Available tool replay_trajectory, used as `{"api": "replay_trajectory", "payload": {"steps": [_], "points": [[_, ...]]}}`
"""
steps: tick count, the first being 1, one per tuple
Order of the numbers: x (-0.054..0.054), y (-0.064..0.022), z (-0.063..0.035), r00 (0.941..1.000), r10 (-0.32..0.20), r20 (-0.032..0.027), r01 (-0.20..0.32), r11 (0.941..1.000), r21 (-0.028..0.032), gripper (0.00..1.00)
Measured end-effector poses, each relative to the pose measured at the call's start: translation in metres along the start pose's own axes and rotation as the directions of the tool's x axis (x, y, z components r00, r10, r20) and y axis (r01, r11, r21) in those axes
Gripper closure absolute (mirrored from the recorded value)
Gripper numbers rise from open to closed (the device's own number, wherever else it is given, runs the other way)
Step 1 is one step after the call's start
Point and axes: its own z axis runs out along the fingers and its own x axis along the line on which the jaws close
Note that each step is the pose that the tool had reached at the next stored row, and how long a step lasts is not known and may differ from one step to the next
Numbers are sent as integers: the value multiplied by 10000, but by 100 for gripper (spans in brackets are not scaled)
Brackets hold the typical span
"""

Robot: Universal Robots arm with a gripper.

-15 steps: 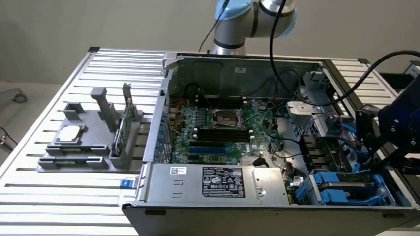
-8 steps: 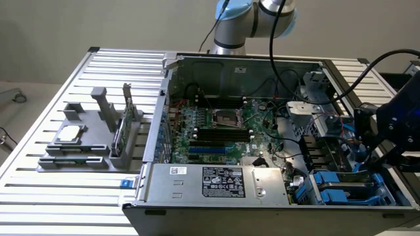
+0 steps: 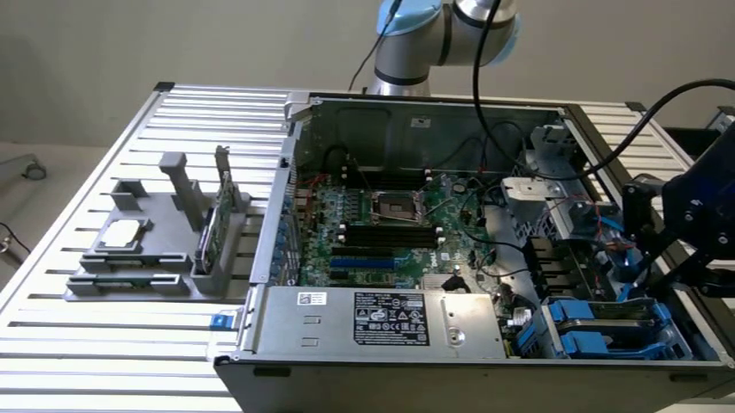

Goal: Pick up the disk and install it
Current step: 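Insert the first disk wire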

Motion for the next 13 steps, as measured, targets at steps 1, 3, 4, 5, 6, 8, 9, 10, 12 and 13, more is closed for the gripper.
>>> {"api": "replay_trajectory", "payload": {"steps": [1, 3, 4, 5, 6, 8, 9, 10, 12, 13], "points": [[0, 1, -12, 10000, 0, 0, 0, 10000, 0, 73], [0, 1, -23, 10000, 0, -1, 0, 10000, -1, 73], [0, 1, -24, 10000, 0, -2, 0, 10000, -1, 73], [-2, 0, -26, 10000, -1, 1, 1, 10000, 0, 73], [-5, -2, -26, 10000, -1, 1, 1, 10000, 0, 73], [-17, -9, -27, 10000, -1, 0, 1, 10000, 1, 73], [-24, -13, -27, 10000, -1, 0, 1, 10000, 3, 73], [-31, -18, -27, 10000, 0, -2, 0, 10000, 3, 73], [-43, -26, -28, 10000, 0, -2, 0, 10000, 4, 73], [-47, -29, -28, 10000, 0, -2, 0, 10000, 4, 73]]}}
